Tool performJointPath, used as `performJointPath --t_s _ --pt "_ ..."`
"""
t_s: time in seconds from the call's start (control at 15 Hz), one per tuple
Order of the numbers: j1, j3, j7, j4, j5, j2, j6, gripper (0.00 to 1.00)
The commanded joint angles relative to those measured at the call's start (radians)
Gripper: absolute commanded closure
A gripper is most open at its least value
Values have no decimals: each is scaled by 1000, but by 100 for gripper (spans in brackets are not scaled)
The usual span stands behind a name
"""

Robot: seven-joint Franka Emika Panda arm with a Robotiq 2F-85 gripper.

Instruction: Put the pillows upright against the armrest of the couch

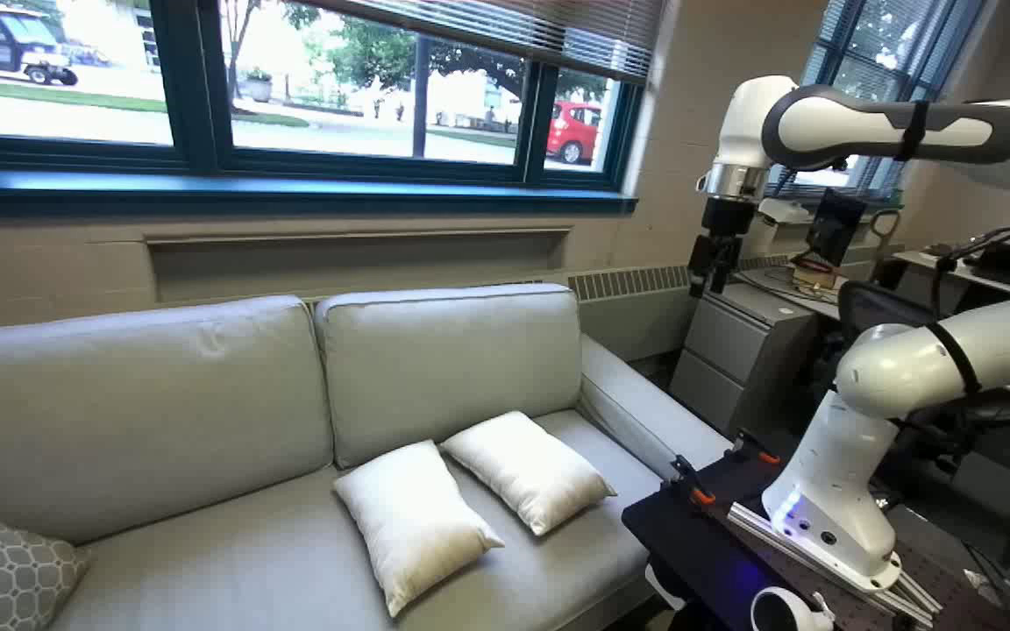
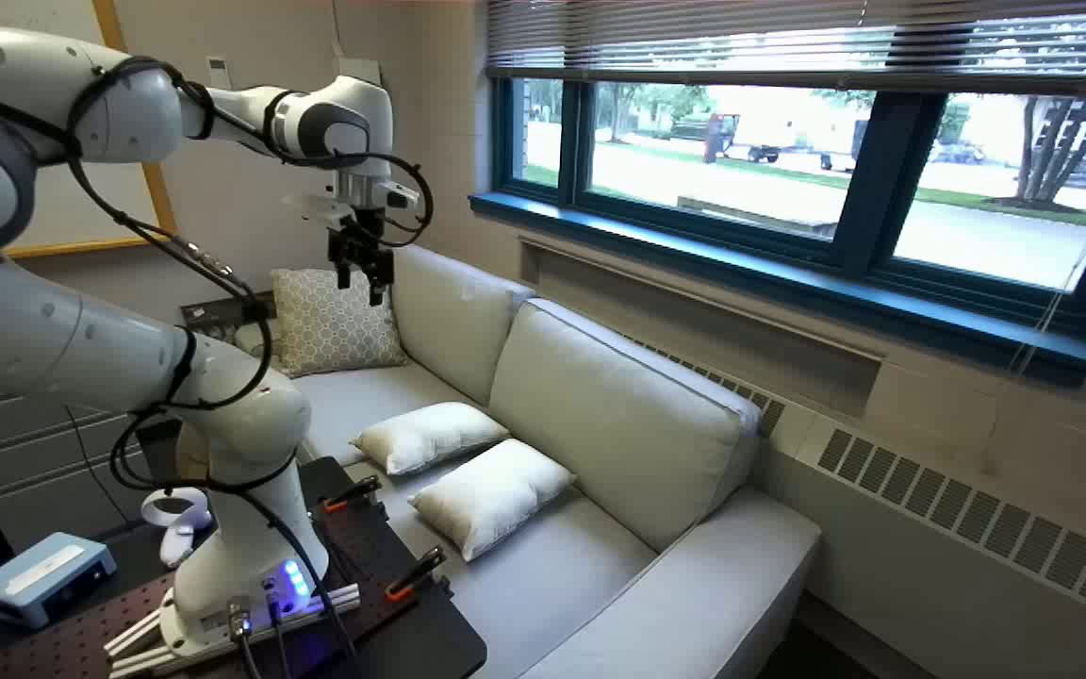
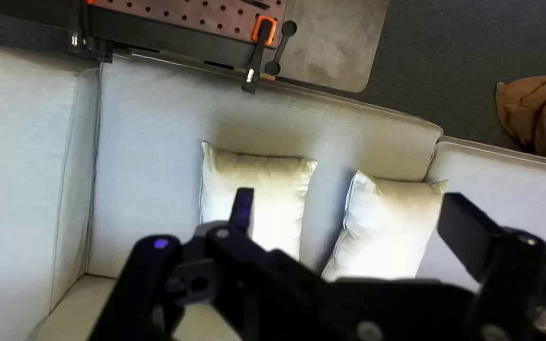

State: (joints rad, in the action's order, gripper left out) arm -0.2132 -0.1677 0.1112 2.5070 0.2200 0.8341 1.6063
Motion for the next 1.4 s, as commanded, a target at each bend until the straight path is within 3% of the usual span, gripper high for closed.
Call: performJointPath --t_s 0.0,0.87,1.13,1.33 --pt "17 -11 -10 -3 7 1 -3 0" --pt "25 -10 -11 3 6 -28 22 0" --pt "82 -16 46 11 -2 -91 176 0" --pt "131 16 111 1 42 -191 319 0"
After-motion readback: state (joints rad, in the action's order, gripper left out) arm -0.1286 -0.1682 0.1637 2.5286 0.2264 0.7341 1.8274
